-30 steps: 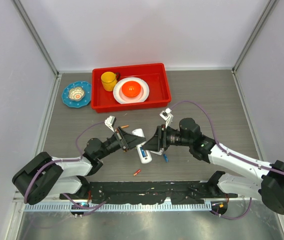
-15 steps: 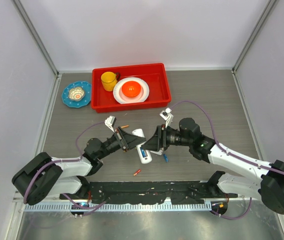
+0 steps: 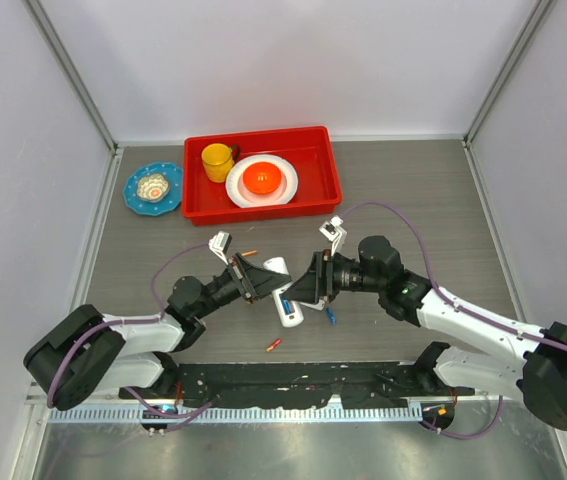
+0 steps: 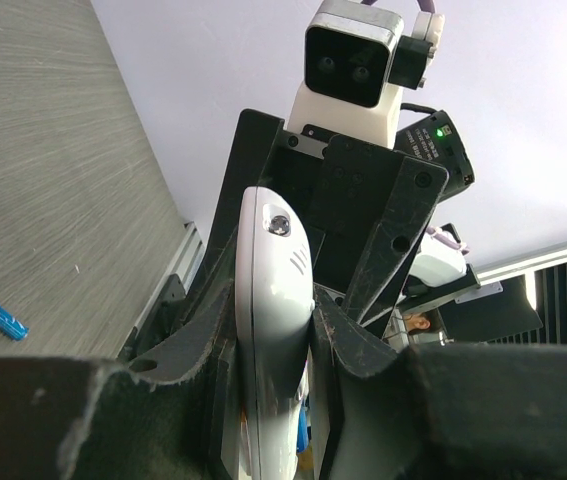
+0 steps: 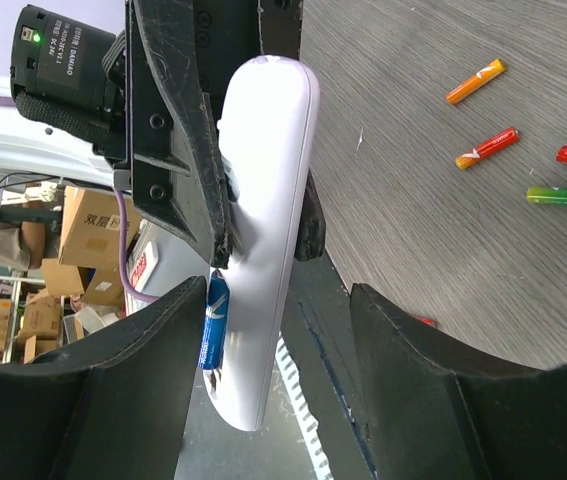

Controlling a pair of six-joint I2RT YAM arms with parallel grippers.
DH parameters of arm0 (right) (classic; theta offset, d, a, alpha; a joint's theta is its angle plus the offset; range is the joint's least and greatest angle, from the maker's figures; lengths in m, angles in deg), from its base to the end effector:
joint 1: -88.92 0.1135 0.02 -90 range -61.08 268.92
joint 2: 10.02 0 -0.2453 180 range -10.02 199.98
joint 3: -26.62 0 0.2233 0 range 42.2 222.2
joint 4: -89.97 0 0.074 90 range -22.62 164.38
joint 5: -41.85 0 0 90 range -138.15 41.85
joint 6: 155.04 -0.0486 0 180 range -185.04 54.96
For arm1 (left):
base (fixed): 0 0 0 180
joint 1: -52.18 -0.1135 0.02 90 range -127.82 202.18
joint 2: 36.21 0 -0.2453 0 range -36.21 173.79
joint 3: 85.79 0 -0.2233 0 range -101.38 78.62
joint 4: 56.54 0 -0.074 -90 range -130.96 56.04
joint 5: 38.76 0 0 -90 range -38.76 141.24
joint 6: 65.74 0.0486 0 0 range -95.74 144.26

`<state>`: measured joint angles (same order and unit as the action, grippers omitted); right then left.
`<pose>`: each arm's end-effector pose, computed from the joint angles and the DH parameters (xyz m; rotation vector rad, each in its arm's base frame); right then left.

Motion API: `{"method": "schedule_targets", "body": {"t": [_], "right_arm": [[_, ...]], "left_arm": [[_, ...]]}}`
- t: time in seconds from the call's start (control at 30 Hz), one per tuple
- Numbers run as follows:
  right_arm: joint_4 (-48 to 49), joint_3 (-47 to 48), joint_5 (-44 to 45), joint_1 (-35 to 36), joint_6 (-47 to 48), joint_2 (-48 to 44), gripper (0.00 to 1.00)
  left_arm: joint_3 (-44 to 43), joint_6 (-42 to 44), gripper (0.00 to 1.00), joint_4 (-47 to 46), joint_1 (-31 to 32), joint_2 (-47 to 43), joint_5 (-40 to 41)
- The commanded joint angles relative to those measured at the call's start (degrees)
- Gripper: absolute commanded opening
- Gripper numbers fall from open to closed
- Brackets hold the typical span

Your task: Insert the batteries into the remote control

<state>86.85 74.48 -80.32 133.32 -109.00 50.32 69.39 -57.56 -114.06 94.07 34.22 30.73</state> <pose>0.1445 0.1777 0.2474 -0.4610 2.0684 1.5231 0.1457 -0.1536 0.2097 -0.2211 1.7046 -1.9670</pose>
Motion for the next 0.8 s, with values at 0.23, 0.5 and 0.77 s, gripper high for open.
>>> {"method": "schedule_targets", "body": {"t": [0.23, 0.5, 0.77], "right_arm": [[1.0, 1.8, -2.6, -0.2, 0.6, -3.8, 0.66], [1.1, -0.6, -3.3, -0.4, 0.2, -5.2, 0.64], [4.8, -2.6, -6.0, -0.4, -1.6, -3.1, 0.62]], "left_arm": [[-0.9, 1.0, 0.0, -15.4, 0.2, -0.6, 0.7], [-1.2, 0.7, 0.0, -15.5, 0.2, -1.3, 0.6], [-2.0, 0.3, 0.0, -15.5, 0.2, -1.8, 0.6]]}}
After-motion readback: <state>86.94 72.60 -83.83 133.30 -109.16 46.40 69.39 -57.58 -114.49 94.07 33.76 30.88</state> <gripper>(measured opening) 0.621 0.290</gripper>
